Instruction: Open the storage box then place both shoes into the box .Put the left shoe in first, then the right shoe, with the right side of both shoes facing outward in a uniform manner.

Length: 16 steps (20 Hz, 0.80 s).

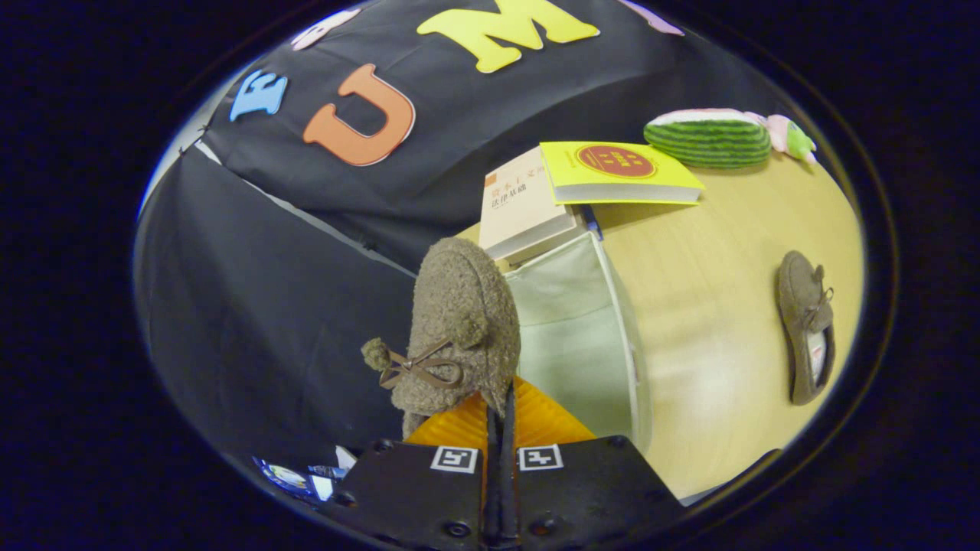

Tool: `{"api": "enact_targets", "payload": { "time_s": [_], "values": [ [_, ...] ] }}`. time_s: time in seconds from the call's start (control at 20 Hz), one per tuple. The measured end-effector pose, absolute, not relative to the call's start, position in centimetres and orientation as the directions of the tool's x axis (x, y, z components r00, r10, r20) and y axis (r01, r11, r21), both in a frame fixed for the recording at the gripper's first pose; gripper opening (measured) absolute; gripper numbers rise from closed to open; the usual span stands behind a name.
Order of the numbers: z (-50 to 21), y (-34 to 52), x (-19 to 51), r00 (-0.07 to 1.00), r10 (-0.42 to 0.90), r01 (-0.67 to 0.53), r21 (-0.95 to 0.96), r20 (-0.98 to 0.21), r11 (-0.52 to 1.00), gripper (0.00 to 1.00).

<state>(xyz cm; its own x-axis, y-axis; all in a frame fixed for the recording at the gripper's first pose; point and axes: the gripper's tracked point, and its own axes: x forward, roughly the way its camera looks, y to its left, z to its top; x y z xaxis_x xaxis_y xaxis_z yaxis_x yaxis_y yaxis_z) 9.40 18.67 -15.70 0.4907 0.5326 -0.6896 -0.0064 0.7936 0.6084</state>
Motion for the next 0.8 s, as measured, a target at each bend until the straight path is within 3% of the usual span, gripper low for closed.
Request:
{"api": "enact_targets", "payload": {
  "time_s": [0.25, 0.5, 0.8],
  "values": [
    [-18.1, 19.9, 10.3, 0.532, 0.500, -0.002, 0.589, -0.684, 0.808, 0.06],
    [-22.1, 21.6, 9.4, 0.495, 0.483, 0.029, 0.570, -0.722, 0.821, 0.06],
    [-24.8, 22.9, 9.4, 0.489, 0.450, -0.014, 0.509, -0.747, 0.861, 0.06]
  ]
}}
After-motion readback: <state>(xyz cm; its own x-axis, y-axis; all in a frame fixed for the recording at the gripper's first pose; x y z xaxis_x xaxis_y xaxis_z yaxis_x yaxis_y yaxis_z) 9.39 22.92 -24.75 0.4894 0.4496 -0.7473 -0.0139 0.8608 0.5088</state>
